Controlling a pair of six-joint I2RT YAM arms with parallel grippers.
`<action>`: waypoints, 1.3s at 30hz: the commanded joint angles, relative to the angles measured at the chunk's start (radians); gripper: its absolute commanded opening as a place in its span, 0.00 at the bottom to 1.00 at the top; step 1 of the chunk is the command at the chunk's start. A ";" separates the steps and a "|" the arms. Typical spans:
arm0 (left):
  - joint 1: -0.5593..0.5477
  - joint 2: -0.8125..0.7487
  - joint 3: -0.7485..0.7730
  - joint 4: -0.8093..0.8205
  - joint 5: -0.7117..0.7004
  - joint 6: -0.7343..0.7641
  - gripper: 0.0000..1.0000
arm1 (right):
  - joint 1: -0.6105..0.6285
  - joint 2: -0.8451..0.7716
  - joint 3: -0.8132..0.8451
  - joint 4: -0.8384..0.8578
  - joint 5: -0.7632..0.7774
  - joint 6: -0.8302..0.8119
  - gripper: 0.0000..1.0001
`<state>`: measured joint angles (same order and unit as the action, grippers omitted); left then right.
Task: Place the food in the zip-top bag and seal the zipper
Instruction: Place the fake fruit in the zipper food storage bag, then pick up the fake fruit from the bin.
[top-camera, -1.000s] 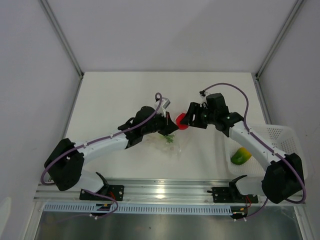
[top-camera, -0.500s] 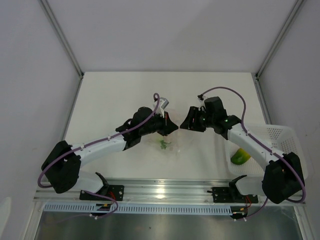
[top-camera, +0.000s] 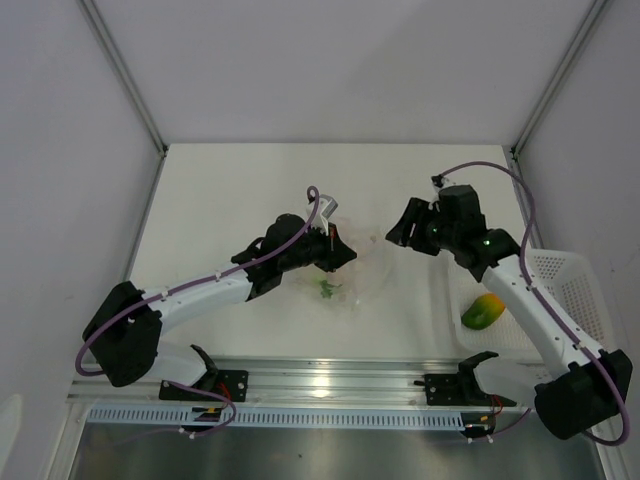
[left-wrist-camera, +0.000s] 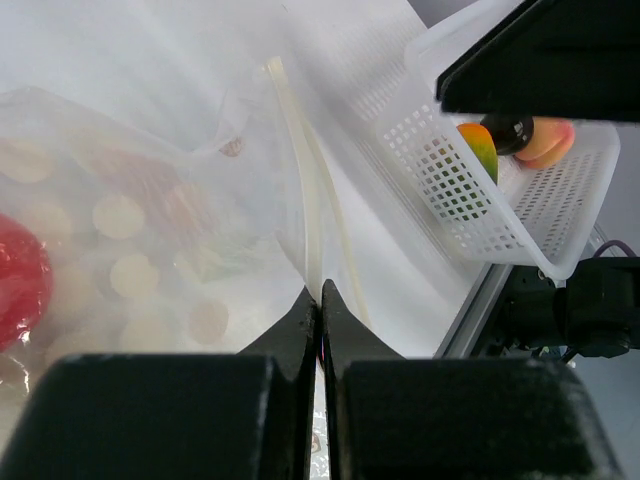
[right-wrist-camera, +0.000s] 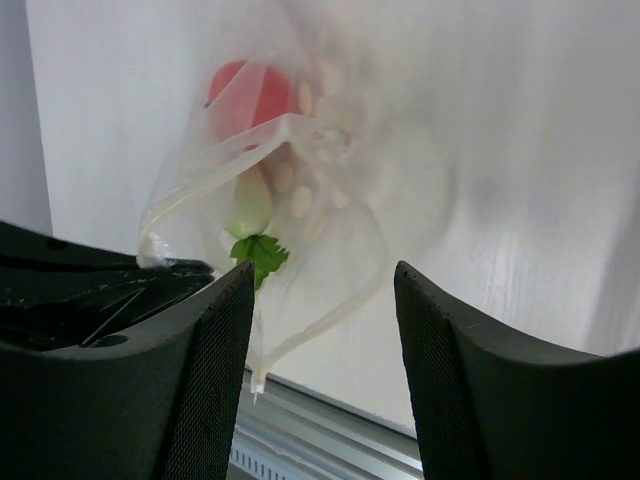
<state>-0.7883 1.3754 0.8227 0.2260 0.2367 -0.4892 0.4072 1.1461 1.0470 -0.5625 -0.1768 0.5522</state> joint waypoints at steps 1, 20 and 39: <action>0.009 0.002 0.021 0.029 0.006 0.008 0.01 | -0.076 -0.054 0.042 -0.127 0.094 0.040 0.60; 0.011 0.024 0.036 0.019 0.016 0.006 0.01 | -0.524 -0.120 -0.011 -0.484 0.459 0.230 0.89; 0.024 0.051 0.038 0.047 0.053 -0.014 0.01 | -0.775 -0.036 -0.235 -0.248 0.237 0.048 0.85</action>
<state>-0.7757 1.4231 0.8230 0.2241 0.2638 -0.4973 -0.3634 1.0790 0.8165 -0.9112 0.1349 0.6415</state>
